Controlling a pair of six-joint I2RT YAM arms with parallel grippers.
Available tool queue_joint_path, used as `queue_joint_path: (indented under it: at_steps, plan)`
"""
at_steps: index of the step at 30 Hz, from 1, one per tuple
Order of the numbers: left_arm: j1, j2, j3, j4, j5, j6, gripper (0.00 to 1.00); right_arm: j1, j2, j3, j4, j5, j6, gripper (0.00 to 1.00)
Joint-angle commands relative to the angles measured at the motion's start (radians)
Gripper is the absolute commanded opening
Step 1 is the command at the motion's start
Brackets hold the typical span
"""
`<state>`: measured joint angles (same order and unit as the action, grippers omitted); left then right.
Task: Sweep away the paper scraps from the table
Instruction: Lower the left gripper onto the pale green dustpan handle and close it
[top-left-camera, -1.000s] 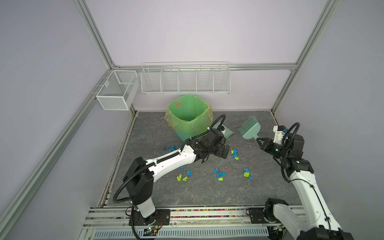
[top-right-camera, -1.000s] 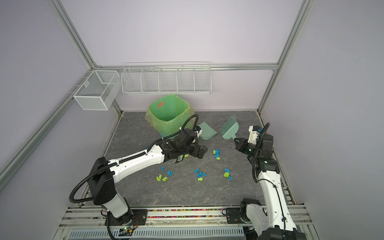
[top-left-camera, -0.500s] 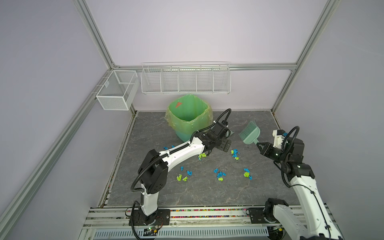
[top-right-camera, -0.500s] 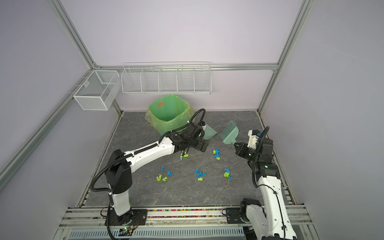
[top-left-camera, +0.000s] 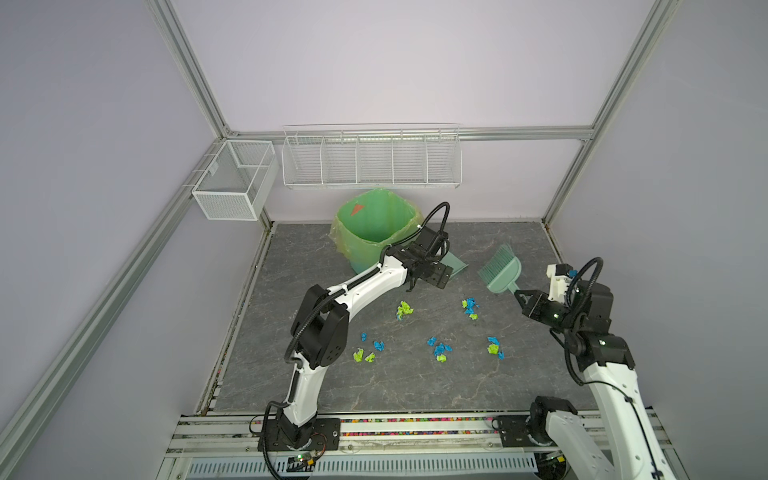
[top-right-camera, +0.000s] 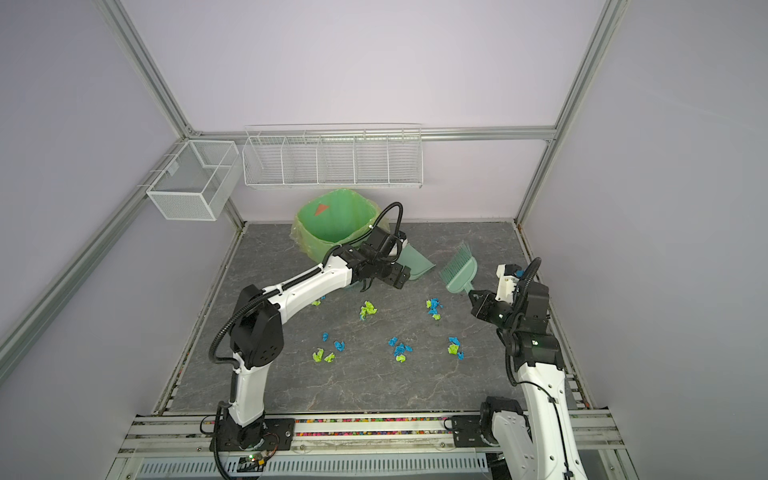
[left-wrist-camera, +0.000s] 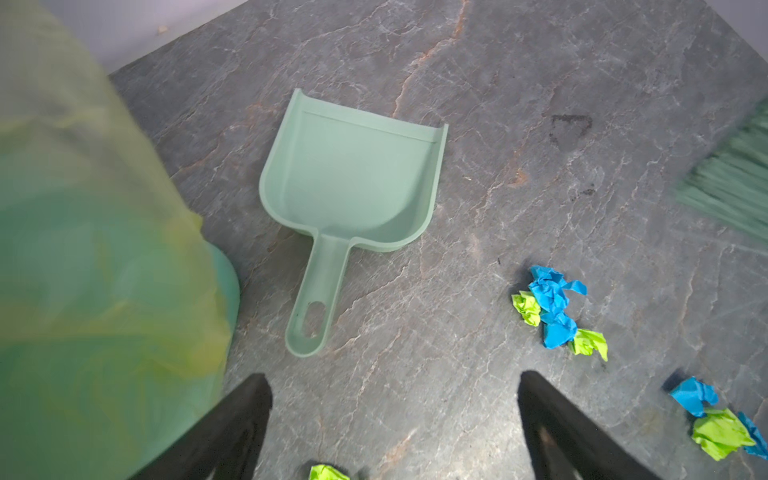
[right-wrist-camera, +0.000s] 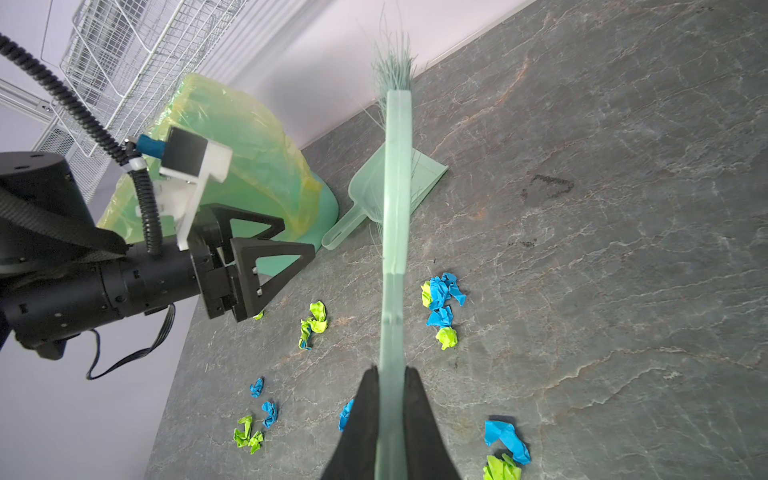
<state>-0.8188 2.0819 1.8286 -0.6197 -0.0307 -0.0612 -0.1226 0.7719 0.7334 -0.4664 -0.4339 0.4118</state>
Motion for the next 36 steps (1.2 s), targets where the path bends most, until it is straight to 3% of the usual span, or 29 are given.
queue_joint_path:
  at_steps: [1,9,13,36]
  plan:
    - [-0.001,0.052,0.074,-0.105,-0.003,0.061,0.89,-0.002,-0.017,-0.002,-0.011,0.000,-0.025,0.07]
    - [0.012,0.131,0.148,-0.163,-0.041,0.113,0.70,-0.003,-0.021,-0.004,-0.009,-0.003,-0.020,0.07]
    - [0.026,0.133,0.141,-0.138,-0.035,0.102,0.55,-0.002,-0.022,-0.008,-0.014,0.000,-0.025,0.07]
    - [0.066,0.215,0.188,-0.144,0.001,0.159,0.40,-0.002,-0.013,-0.017,-0.005,0.008,-0.024,0.07]
